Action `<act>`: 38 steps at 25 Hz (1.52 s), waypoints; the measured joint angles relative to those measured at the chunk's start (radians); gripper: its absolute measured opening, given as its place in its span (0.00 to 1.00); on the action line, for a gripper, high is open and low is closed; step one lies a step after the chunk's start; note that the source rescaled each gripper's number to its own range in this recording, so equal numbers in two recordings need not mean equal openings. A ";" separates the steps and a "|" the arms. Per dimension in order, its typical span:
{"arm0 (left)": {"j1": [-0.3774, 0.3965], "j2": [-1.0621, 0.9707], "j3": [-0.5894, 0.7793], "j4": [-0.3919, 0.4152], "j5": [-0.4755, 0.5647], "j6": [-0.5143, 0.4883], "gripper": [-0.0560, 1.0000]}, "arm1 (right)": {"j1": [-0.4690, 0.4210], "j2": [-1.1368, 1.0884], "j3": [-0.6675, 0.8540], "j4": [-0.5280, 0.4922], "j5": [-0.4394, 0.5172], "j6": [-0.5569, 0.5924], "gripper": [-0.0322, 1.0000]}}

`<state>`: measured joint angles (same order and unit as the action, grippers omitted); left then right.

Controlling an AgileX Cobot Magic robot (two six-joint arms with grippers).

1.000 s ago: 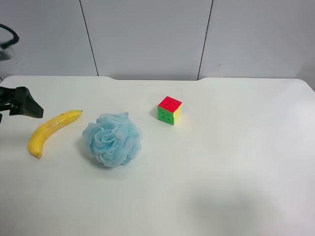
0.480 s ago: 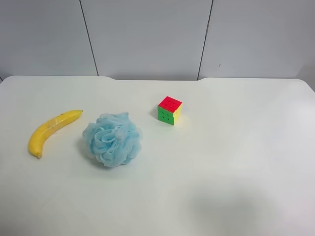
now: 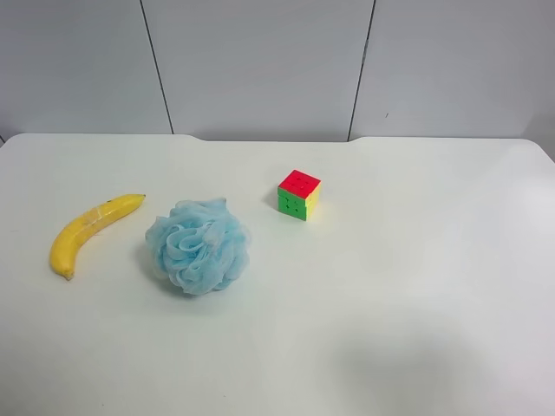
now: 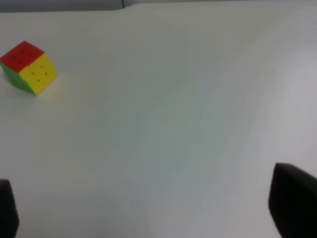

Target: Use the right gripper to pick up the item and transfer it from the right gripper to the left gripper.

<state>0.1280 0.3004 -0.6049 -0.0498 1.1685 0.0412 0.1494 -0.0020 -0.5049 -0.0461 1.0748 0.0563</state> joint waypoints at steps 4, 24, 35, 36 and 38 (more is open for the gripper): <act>0.000 -0.096 0.050 0.000 0.001 0.001 1.00 | 0.000 0.000 0.000 0.000 0.000 0.000 1.00; 0.000 -0.305 0.099 0.035 -0.111 0.084 1.00 | 0.000 0.000 0.000 0.000 0.000 0.000 1.00; -0.050 -0.305 0.099 0.036 -0.111 0.086 1.00 | -0.071 0.000 0.000 0.000 0.000 0.000 1.00; -0.060 -0.305 0.099 0.036 -0.111 0.086 1.00 | -0.079 0.000 0.000 0.000 0.000 0.000 1.00; -0.064 -0.305 0.099 0.036 -0.111 0.086 1.00 | -0.086 0.000 0.000 0.000 0.000 0.000 1.00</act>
<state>0.0639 -0.0048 -0.5063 -0.0137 1.0576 0.1272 0.0632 -0.0020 -0.5049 -0.0461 1.0748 0.0563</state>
